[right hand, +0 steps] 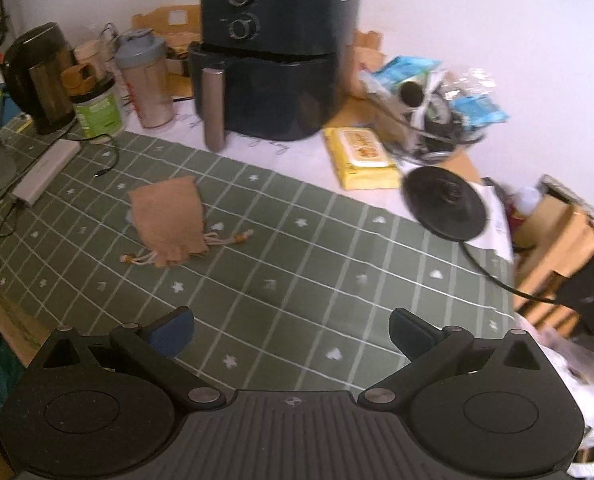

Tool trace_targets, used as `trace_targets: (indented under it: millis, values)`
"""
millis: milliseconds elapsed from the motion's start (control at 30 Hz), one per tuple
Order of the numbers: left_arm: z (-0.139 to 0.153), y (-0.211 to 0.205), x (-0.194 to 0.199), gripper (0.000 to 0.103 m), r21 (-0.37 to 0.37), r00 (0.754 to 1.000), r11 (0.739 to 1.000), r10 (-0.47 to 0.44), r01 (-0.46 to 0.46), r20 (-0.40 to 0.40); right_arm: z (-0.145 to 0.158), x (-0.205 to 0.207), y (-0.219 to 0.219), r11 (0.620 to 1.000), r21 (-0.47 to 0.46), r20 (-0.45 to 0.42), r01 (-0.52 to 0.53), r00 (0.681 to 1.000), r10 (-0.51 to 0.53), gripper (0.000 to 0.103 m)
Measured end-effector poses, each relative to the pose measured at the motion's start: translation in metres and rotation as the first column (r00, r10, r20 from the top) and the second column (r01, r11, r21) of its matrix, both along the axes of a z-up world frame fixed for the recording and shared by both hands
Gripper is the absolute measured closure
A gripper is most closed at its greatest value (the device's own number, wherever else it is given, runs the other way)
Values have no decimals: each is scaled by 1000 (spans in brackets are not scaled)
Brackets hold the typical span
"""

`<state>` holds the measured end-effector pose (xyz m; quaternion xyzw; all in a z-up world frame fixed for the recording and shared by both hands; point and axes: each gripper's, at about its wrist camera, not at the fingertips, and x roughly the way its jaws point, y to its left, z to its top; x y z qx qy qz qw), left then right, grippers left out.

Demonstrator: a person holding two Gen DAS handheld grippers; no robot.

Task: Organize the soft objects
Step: 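Move the right gripper to the tan drawstring pouch and close on it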

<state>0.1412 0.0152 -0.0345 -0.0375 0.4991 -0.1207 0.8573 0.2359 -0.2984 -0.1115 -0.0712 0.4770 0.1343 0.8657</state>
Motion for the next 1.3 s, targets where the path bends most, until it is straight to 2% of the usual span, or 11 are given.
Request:
trace_targets:
  millis: [133, 333, 433, 667, 767, 1100, 1300]
  values:
    - [0, 2, -1, 34, 2, 1000, 1000, 18, -18, -2, -8, 18, 5, 998, 48, -23, -46, 999, 47, 0]
    - [-1, 8, 0, 34, 6, 998, 998, 56, -56, -9, -21, 42, 23, 982, 64, -34, -179, 983, 182, 0]
    - [0, 9, -1, 34, 10, 997, 997, 76, -76, -10, -30, 57, 33, 968, 91, -59, -235, 969, 241, 0]
    - [1, 18, -4, 34, 15, 991, 991, 130, -130, -18, -57, 85, 63, 933, 61, -76, -355, 930, 359, 1]
    - [1, 21, -6, 34, 18, 988, 988, 153, -152, -22, -68, 95, 74, 914, 59, -79, -400, 911, 404, 6]
    - [-2, 36, -16, 34, 39, 969, 970, 240, -238, -51, -104, 119, 115, 854, 91, -71, -513, 852, 519, 6]
    - [-4, 50, -25, 34, 63, 953, 955, 294, -290, -69, -127, 125, 131, 844, 126, -66, -521, 845, 531, 6]
